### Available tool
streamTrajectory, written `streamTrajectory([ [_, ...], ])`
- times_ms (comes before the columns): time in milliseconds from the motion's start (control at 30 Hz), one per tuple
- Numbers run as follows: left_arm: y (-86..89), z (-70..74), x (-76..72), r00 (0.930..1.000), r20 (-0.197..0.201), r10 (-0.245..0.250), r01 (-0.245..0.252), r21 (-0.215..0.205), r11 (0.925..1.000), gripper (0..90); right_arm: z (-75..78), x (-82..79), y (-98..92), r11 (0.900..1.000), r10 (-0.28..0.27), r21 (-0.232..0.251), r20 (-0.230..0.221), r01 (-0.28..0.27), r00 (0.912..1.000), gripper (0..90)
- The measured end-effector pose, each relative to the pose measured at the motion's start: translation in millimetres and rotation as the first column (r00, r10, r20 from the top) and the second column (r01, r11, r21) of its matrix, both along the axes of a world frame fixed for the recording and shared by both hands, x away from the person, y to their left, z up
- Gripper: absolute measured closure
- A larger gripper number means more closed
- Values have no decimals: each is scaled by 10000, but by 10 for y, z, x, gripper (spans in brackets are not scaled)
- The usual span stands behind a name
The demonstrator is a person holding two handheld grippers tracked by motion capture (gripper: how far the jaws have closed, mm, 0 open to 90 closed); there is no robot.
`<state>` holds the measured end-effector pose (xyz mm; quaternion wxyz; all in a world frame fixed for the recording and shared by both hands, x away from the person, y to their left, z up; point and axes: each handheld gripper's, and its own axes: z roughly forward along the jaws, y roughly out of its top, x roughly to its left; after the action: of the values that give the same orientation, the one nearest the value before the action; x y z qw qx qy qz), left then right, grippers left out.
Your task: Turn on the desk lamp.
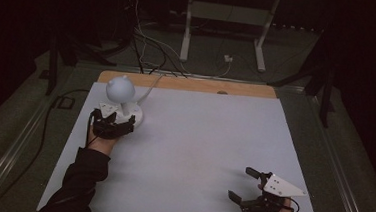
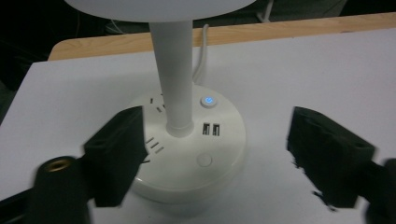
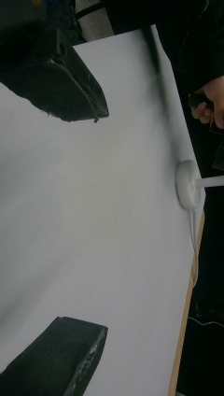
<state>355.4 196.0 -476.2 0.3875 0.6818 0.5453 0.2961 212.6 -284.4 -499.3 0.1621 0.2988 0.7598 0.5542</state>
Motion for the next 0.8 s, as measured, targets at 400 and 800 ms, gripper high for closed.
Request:
streamTrajectory([
  [400,-11,-75,51,9995,-229,-237,247,422,9988,475,-3,0,0,10000,-5,-58,-23,5,10000,0],
  [800,-33,-141,97,9984,-398,-391,421,777,9961,735,-3,-1,5,10000,10,-64,-40,-10,10000,0],
])
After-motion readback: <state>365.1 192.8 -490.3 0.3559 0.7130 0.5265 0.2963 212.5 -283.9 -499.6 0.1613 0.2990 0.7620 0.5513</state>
